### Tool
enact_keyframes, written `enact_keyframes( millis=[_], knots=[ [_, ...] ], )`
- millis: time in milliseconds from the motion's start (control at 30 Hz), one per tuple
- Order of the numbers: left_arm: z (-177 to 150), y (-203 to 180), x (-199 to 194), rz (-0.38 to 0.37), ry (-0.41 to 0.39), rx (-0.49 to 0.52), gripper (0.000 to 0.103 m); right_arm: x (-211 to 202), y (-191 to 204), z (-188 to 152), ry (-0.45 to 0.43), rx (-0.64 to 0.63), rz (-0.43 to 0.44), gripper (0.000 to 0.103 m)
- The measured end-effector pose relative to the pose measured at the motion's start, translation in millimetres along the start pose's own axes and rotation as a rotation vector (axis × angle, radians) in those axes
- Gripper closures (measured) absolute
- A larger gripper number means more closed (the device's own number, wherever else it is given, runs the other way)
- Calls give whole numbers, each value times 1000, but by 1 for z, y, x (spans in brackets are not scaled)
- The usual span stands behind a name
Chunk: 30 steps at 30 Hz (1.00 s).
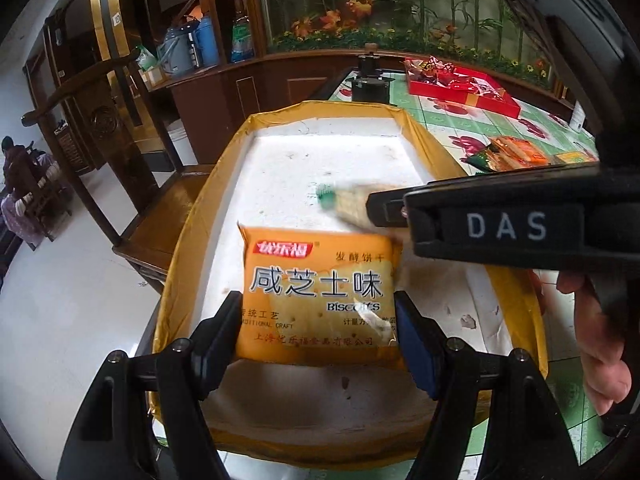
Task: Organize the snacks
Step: 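Lower both packs into the white tray and open both tools, then grasp the orange chicken soda cracker pack with the left tool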
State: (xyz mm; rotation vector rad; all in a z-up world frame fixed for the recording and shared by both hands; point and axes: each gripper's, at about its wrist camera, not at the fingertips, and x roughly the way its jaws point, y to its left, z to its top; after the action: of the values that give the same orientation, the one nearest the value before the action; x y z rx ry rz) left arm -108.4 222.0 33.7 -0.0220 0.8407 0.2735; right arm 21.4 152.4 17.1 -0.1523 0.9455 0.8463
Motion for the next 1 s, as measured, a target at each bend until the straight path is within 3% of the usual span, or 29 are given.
enact_keyframes(
  millis=[100,200,500,700,1000],
  knots=[
    [2,2,-3,24,-10,-5,29,-8,0,-1,-19,1,10,50],
    [2,2,-8,42,-31,-7,21,-20,-4,-3,-38,12,15,50],
    [5,-6,-26,75,-81,-4,21,-69,-19,-24,-111,64,33,50],
    [6,-25,-45,81,-128,36,20,-106,-40,-49,-166,137,47,46],
    [5,-70,-66,56,-172,125,20,-159,-78,-96,-228,221,-11,46]
  ],
)
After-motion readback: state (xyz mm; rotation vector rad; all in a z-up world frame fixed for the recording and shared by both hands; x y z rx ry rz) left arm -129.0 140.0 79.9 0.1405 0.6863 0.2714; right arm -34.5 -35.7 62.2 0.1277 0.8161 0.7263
